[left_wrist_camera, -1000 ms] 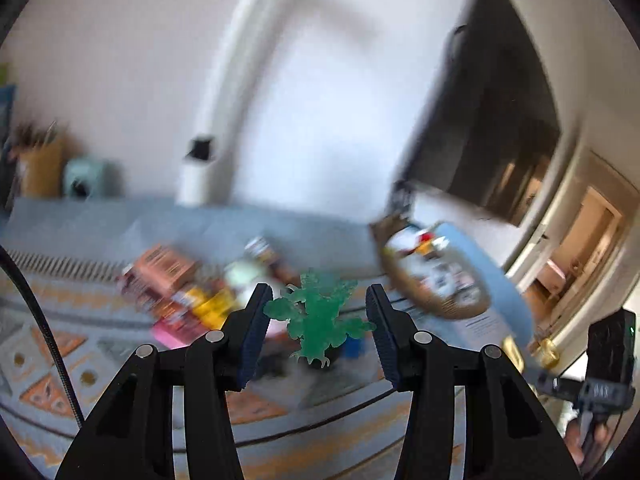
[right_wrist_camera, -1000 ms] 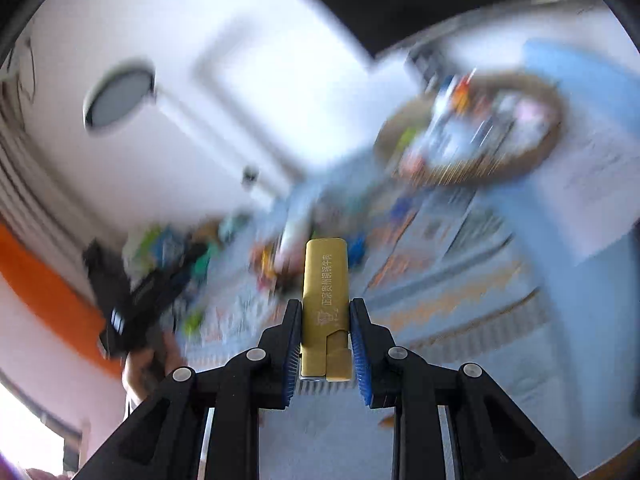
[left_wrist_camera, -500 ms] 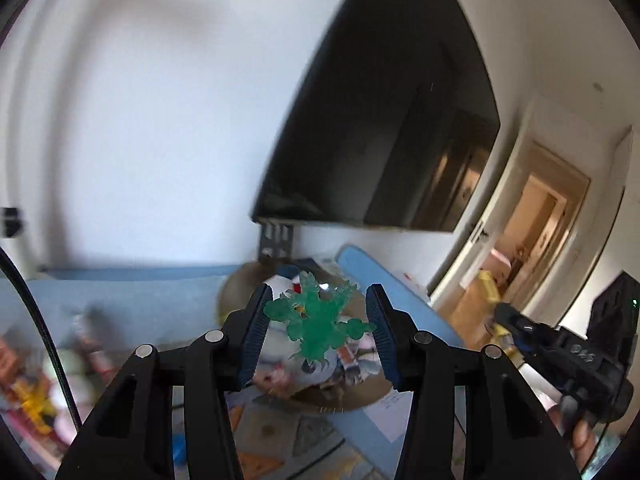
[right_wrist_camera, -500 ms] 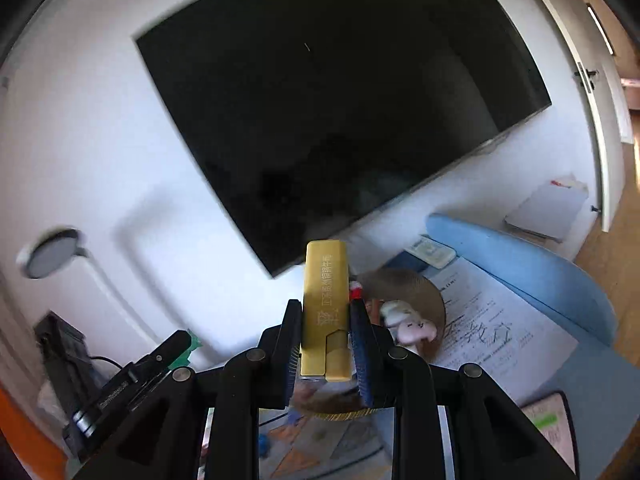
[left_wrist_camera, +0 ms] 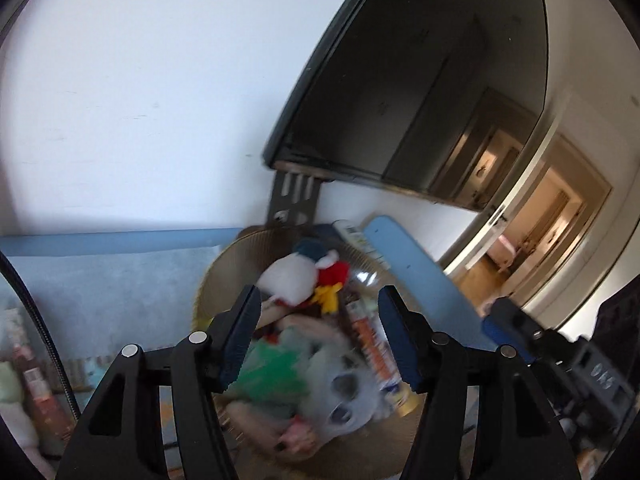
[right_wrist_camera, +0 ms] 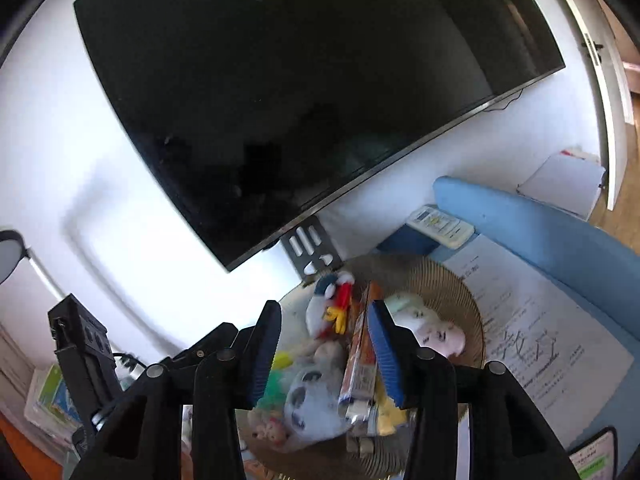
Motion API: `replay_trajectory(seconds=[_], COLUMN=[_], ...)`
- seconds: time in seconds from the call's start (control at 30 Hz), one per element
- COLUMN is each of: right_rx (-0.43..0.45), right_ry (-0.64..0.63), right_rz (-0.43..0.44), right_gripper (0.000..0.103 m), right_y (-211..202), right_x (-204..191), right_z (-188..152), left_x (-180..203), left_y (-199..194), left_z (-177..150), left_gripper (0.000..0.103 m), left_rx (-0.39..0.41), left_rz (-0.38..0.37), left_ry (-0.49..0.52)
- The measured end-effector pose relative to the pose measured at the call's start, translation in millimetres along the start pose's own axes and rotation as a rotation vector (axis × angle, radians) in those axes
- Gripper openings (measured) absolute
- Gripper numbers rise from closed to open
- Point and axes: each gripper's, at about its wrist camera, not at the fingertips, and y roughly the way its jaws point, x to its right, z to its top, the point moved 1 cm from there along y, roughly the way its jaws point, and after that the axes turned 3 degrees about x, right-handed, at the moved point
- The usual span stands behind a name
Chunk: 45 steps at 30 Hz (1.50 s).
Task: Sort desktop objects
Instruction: 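Move both grippers back toward the toy pile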
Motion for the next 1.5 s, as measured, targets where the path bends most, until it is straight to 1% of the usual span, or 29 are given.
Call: replay_trajectory(seconds=[0.1,0.17,0.2,0.27,0.33,0.37,0.4,0.47,0.5,0.57,0.63,0.7,0.77,0.8,0.9,0.93,1.1,1.2,1.23,1.3,1.33,1.37,1.4,1.43,1.47,1.5], right_rx=[-0.051,-0.077,-0.093,-0.119,-0.145,-0.156,-0.177,-0.204,-0.225,-0.259,-0.294,-0.329,-0.347,-0.358,-0.378,-0.388,-0.443,-0.456,-0.464,-0.468,-0.454,-0.452,-0.45,-0.438,-0.432,-0.424], right_ry=[-0.006,-0.041,-0.08,-0.163,-0.269,-0.309,-0.347,-0.364,-0.378,-0.415,-0.468,-0.521,-0.534,-0.539,-0.552,-0.561,-0.564,-0.551,-0.545,-0.543,-0.553,-0.56,-0.569,-0.583,-0.6,-0.613], right_rz=[0.035,0.043,0.04,0.01,-0.043,-0.056,-0.047,-0.016,-0.009,-0.003,-0.018,-0.027,-0.026,-0.026,-0.051,-0.065,-0.103,-0.11,-0.107,-0.104,-0.099,-0.103,-0.103,-0.1,-0.102,-0.11], right_gripper=[0.045,0.048,0.049,0.053,0.053,0.053,0.053,0.055,0.056,0.057,0.057,0.057,0.057,0.057,0.057,0.057,0.057,0.057,0.057,0.057,0.059,0.063,0.064,0.065,0.067,0.07], right_y=[-13,-22,-27,-33,-36,-38,-40,-42,-42,-38,-30,-20,-11,-6,9,14,36,42,45,49,49,50,53,53,54,54], right_x=[-6,-18,-28,-48,-74,-86,-101,-116,-126,-140,-154,-167,-172,-175,-174,-174,-161,-155,-152,-150,-150,-151,-151,-152,-152,-153], right_z=[-14,-28,-37,-53,-70,-79,-91,-107,-119,-141,-165,-191,-206,-216,-236,-242,-258,-259,-259,-261,-261,-262,-263,-264,-265,-266], left_x=[-2,-4,-6,-14,-28,-39,-46,-70,-87,-110,-136,-160,-186,-200,-218,-221,-226,-232,-231,-234,-234,-235,-235,-235,-234,-232], left_y=[-19,-34,-46,-70,-100,-117,-126,-157,-180,-207,-238,-260,-277,-286,-294,-293,-283,-272,-269,-265,-263,-260,-257,-254,-249,-244], left_z=[-9,-15,-20,-27,-35,-41,-45,-59,-70,-86,-108,-130,-155,-166,-179,-180,-172,-168,-165,-162,-160,-159,-157,-156,-155,-154], left_gripper=[0.059,0.059,0.059,0.059,0.059,0.059,0.059,0.059,0.059,0.059,0.059,0.059,0.059,0.059,0.059,0.059,0.059,0.059,0.059,0.059,0.059,0.06,0.061,0.065,0.069,0.076], left_rx=[-0.026,-0.032,-0.031,-0.02,0.0,0.005,0.006,0.01,0.004,-0.001,-0.011,-0.033,-0.058,-0.071,-0.079,-0.078,-0.053,-0.066,-0.056,-0.067,-0.063,-0.064,-0.063,-0.065,-0.076,-0.093], left_rz=[0.029,0.043,0.058,0.079,0.097,0.122,0.141,0.209,0.268,0.354,0.445,0.482,0.498,0.522,0.595,0.603,0.602,0.603,0.611,0.625,0.634,0.646,0.655,0.658,0.661,0.664], left_ry=[0.031,0.05,0.057,0.039,-0.007,-0.03,-0.041,-0.07,-0.084,-0.096,-0.101,-0.125,-0.189,-0.225,-0.228,-0.221,-0.197,-0.209,-0.197,-0.188,-0.184,-0.183,-0.172,-0.161,-0.139,-0.117])
